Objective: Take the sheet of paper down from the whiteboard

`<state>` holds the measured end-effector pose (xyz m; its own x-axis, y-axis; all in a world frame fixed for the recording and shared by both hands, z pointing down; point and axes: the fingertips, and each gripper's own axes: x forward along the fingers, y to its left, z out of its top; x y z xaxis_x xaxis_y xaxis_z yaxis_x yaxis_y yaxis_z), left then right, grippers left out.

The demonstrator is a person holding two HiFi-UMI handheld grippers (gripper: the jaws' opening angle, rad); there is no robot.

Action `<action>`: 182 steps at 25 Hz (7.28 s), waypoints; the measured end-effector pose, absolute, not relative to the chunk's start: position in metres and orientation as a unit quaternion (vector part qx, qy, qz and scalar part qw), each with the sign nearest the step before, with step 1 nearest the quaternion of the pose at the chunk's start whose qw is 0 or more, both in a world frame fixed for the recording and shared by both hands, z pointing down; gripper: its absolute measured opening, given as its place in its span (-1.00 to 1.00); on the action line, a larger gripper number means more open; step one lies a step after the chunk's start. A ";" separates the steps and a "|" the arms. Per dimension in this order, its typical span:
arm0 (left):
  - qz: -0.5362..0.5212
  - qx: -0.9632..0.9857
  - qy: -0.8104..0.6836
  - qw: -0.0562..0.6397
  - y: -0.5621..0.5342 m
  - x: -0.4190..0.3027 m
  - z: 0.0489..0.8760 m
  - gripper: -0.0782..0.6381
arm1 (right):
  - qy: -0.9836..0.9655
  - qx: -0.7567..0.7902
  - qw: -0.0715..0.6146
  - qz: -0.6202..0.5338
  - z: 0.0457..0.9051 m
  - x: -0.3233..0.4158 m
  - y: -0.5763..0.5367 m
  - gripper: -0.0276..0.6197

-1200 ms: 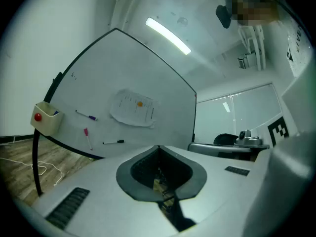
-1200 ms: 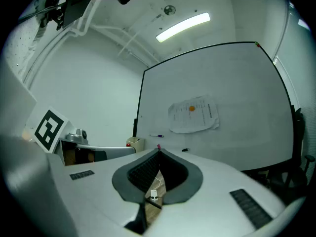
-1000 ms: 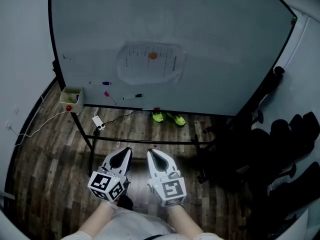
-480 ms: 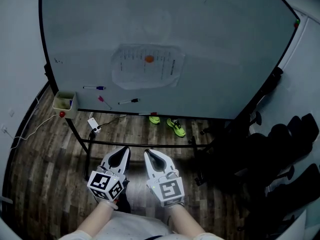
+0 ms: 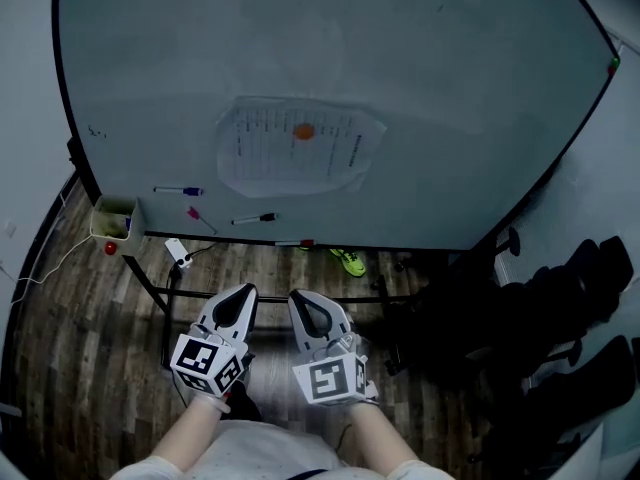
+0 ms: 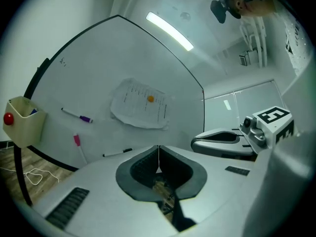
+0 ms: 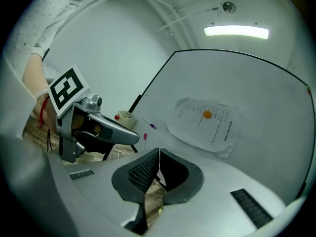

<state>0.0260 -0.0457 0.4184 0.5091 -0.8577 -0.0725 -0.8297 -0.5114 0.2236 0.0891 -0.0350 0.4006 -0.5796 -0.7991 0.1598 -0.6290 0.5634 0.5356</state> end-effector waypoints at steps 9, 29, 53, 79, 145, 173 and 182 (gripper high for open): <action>-0.079 0.875 -0.473 0.075 -0.091 0.021 0.419 -0.73 | -0.836 0.414 0.234 -0.274 0.396 0.075 -0.083 -0.85; -0.099 0.883 -0.447 0.106 -0.189 -0.003 0.412 -0.37 | -0.716 0.411 0.351 -0.442 0.361 0.067 -0.182 -0.85; -0.163 0.901 -0.362 0.176 -0.244 -0.002 0.380 -0.33 | -0.634 0.427 0.394 -0.510 0.318 0.065 -0.241 -0.61; -0.167 0.898 -0.370 0.168 -0.254 -0.005 0.378 -0.73 | -0.577 0.445 0.417 -0.543 0.268 0.066 -0.254 -0.46; -0.197 0.898 -0.330 0.212 -0.258 0.004 0.379 -0.74 | -0.566 0.421 0.459 -0.540 0.251 0.056 -0.269 -0.51; -0.210 0.890 -0.317 0.249 -0.250 0.006 0.390 -0.74 | -0.574 0.425 0.458 -0.529 0.250 0.063 -0.265 -0.51; -0.211 0.888 -0.316 0.260 -0.243 0.008 0.398 -0.74 | -0.576 0.424 0.458 -0.527 0.251 0.065 -0.263 -0.51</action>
<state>0.0075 -0.2432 0.3982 0.7108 -0.6710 -0.2110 -0.4516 -0.6653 0.5944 0.0655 -0.2633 0.2510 -0.2208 -0.9719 0.0816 -0.0050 0.0848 0.9964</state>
